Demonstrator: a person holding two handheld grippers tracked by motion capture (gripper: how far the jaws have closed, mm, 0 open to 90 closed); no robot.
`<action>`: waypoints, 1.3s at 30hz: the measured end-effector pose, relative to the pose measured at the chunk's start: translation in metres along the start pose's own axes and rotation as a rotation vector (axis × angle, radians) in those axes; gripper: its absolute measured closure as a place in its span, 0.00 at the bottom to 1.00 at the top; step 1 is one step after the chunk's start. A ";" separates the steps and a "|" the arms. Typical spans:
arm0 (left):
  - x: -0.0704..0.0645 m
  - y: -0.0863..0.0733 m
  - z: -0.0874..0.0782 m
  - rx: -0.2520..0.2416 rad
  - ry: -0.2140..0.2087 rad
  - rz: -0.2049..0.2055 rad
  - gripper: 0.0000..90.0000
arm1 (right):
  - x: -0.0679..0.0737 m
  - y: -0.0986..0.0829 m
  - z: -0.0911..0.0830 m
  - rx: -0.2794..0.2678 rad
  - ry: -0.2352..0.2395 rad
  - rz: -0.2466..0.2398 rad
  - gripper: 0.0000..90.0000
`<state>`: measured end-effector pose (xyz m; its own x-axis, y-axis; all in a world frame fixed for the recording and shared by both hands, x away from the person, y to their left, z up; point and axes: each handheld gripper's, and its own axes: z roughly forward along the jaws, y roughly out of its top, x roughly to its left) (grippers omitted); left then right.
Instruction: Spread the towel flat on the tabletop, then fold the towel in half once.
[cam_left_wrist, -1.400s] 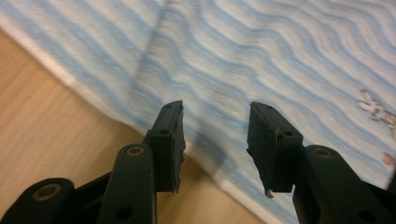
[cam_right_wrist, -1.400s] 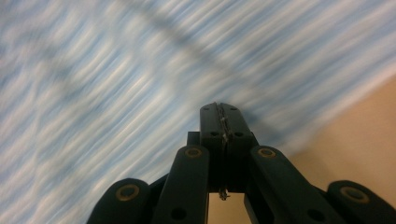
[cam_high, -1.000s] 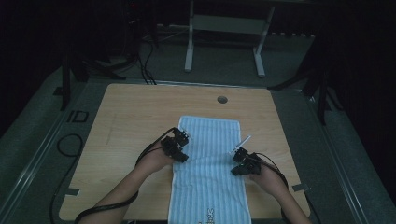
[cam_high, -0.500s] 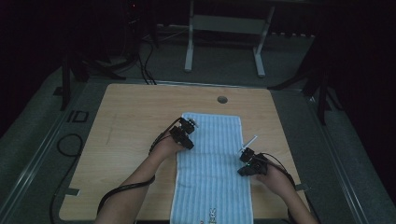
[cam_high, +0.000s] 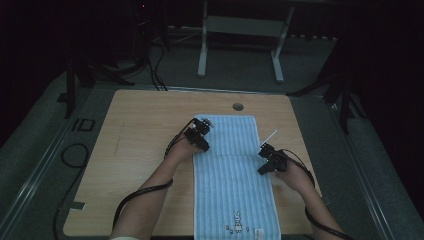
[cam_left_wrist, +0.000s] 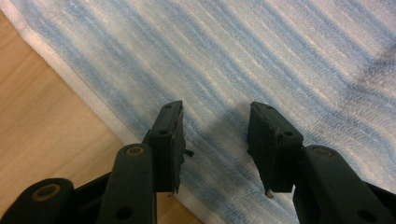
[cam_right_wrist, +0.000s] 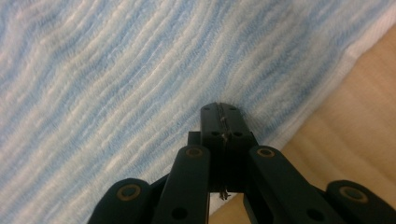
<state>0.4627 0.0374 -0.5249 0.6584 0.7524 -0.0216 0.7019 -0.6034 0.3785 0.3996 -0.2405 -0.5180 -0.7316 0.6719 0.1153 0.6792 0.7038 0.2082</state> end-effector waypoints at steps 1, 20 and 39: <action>0.003 0.002 0.001 0.006 0.005 -0.011 0.62 | -0.002 0.002 0.000 0.003 0.003 0.000 0.99; -0.007 -0.035 -0.035 -0.030 -0.014 0.046 0.53 | 0.001 0.008 -0.025 -0.051 -0.026 -0.044 0.82; 0.009 -0.044 -0.026 0.041 -0.009 -0.031 0.45 | -0.049 0.060 -0.004 -0.006 -0.174 0.094 0.68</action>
<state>0.4305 0.0774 -0.5175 0.6384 0.7686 -0.0415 0.7324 -0.5900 0.3397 0.4760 -0.2319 -0.5070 -0.6432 0.7648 -0.0352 0.7435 0.6349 0.2101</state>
